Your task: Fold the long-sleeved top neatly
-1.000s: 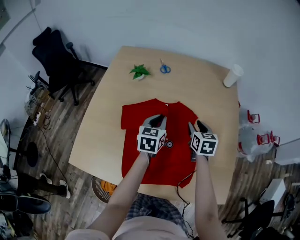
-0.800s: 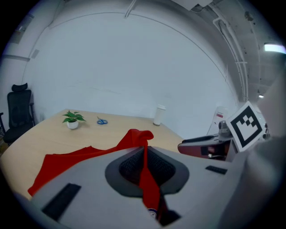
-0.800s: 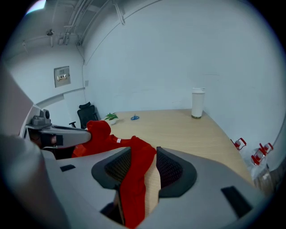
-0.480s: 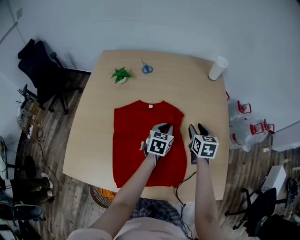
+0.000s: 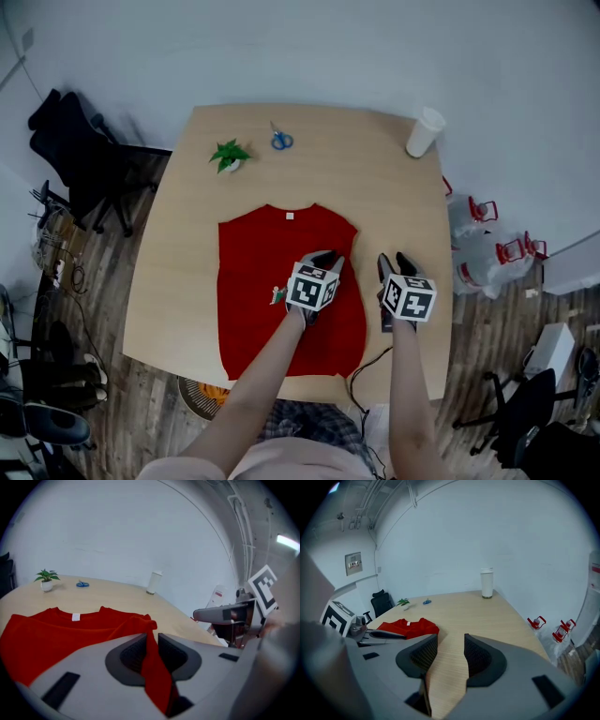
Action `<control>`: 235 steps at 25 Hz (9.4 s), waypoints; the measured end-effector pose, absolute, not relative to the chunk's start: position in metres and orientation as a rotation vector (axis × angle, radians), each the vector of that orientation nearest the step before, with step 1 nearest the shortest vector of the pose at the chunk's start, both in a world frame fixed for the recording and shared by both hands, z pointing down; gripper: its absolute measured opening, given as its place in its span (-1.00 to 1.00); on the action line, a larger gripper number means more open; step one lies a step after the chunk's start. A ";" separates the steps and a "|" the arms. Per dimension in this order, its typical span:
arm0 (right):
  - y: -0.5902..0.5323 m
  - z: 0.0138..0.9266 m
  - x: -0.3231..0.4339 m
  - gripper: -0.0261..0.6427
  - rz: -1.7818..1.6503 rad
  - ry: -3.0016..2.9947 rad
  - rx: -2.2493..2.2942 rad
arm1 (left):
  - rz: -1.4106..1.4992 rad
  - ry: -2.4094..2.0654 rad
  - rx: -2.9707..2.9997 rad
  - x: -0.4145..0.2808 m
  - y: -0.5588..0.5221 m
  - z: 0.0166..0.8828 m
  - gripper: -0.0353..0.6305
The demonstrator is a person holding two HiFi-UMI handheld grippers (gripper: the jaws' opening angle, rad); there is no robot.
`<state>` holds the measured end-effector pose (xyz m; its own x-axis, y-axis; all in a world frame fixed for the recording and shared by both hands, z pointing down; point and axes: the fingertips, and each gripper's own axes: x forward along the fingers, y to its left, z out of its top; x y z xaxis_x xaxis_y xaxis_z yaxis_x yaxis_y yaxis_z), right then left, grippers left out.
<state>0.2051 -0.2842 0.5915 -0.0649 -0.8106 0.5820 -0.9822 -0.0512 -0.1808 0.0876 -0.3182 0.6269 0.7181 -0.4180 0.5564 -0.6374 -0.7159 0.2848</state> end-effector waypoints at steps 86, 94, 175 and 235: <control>-0.483 0.589 0.073 -0.79 0.124 -2.023 0.815 | 1.313 -0.720 2.658 -0.079 -0.515 0.590 -0.76; -0.402 0.556 0.057 -0.79 0.110 -2.099 0.689 | 1.299 -0.561 2.741 -0.092 -0.432 0.555 -0.76; -0.154 0.503 0.045 -0.46 0.514 -2.577 0.951 | 0.449 -0.620 2.558 -0.154 -0.174 0.509 -0.65; -0.141 0.384 0.179 -0.90 0.046 -2.279 2.220 | 0.010 -1.580 2.572 -0.207 -0.210 0.376 -0.89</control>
